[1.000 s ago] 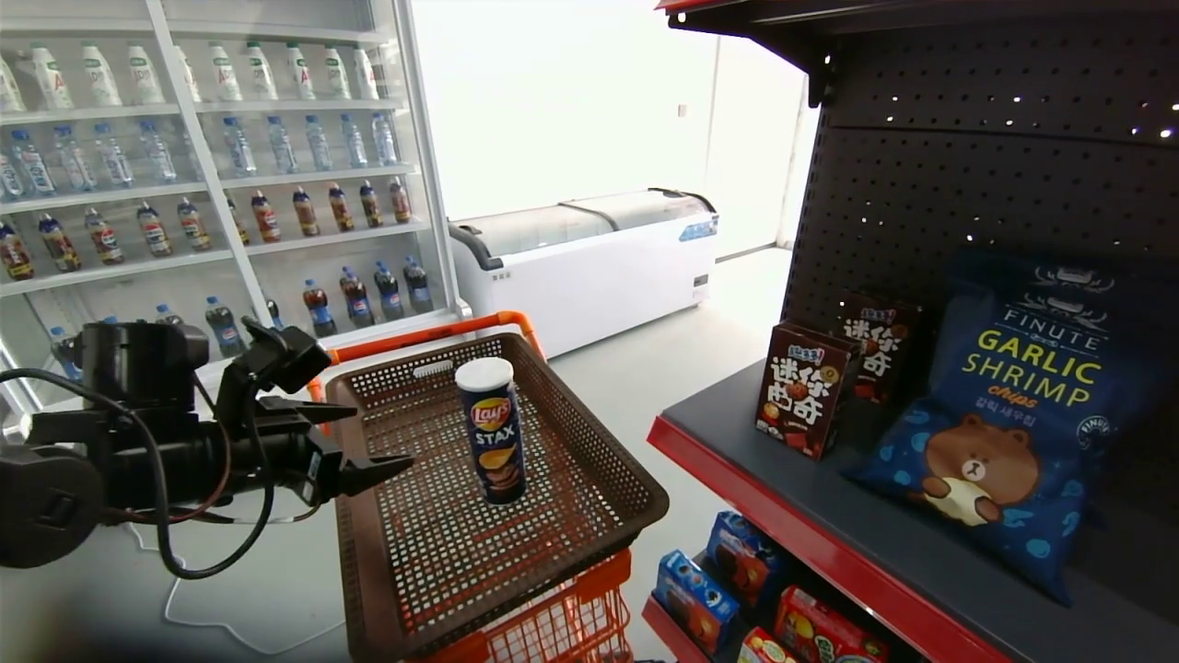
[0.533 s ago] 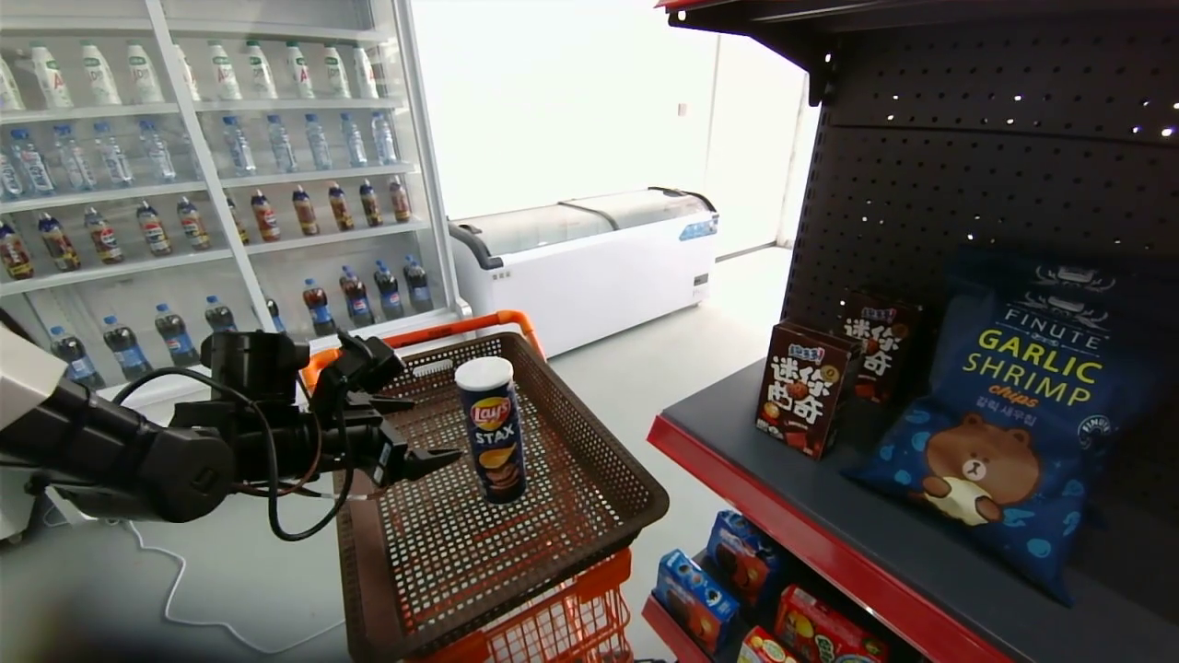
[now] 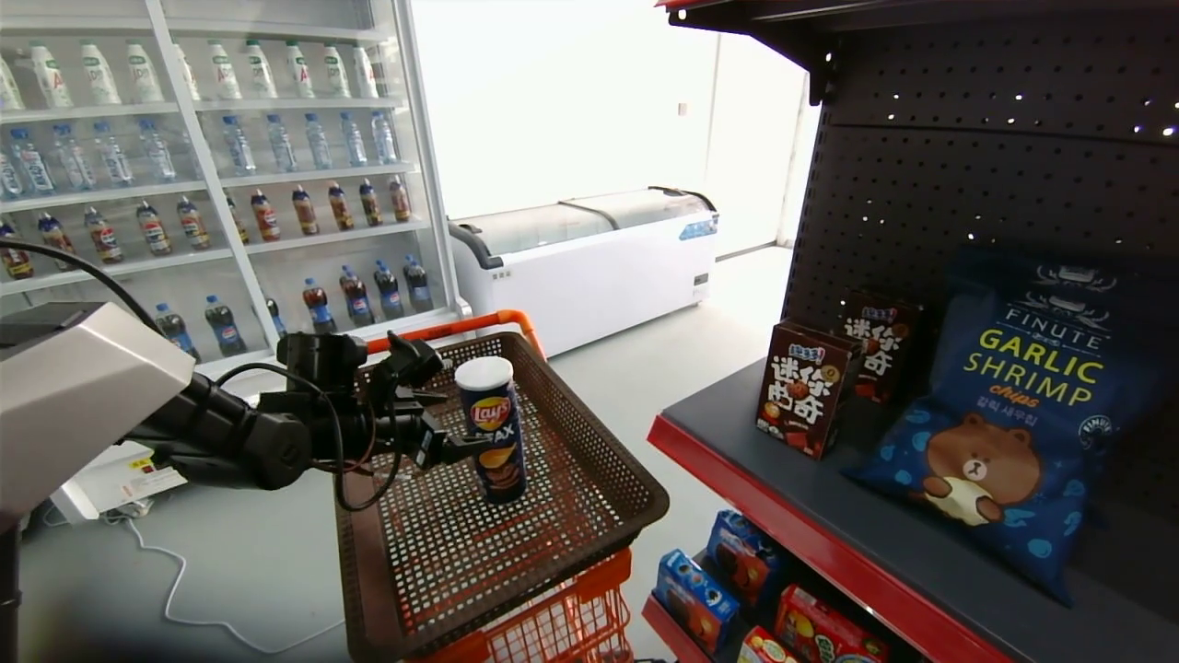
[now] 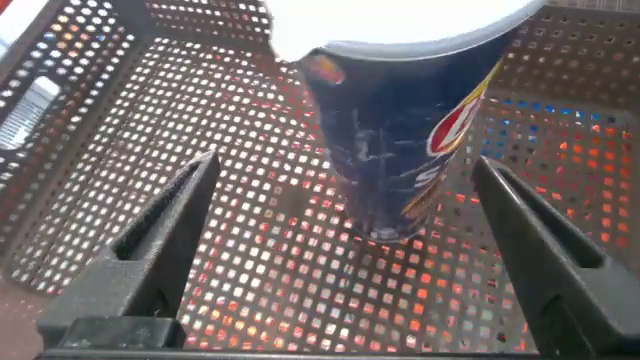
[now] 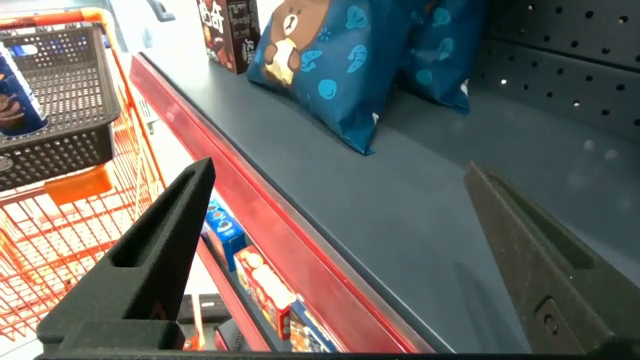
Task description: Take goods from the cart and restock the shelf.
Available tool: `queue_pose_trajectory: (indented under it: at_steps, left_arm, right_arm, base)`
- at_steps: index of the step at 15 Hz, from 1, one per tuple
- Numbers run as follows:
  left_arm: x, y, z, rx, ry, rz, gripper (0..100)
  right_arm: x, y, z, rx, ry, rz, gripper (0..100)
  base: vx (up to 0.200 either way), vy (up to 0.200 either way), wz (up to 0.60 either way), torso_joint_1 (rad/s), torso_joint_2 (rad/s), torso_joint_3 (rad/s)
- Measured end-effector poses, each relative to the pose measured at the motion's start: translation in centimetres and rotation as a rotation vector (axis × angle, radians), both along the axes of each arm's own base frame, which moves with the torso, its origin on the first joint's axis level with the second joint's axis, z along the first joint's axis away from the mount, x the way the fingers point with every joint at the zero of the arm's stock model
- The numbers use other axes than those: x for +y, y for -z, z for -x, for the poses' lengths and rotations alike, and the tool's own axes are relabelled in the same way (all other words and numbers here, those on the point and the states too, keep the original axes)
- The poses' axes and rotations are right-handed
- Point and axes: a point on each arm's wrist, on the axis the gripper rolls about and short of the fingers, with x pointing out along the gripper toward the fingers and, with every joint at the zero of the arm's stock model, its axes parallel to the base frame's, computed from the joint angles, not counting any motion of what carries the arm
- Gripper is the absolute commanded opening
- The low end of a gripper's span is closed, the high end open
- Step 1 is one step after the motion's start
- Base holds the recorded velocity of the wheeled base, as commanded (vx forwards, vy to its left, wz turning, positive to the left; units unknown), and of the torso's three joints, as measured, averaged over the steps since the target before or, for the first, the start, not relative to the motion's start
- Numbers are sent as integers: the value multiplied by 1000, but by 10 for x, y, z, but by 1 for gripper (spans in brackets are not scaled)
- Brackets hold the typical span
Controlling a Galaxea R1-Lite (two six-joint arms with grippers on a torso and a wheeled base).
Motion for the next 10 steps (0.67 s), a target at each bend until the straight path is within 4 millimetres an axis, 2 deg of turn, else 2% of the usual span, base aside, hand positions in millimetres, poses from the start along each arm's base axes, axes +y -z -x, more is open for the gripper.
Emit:
queue_pose_trajectory:
  at_steps: [10]
  left_arm:
    - [-29, 12, -30, -24, 62, 6, 100]
  right_arm:
    - [0, 0, 0, 0, 0, 0, 100]
  base:
    - [0, 0, 0, 0, 0, 0]
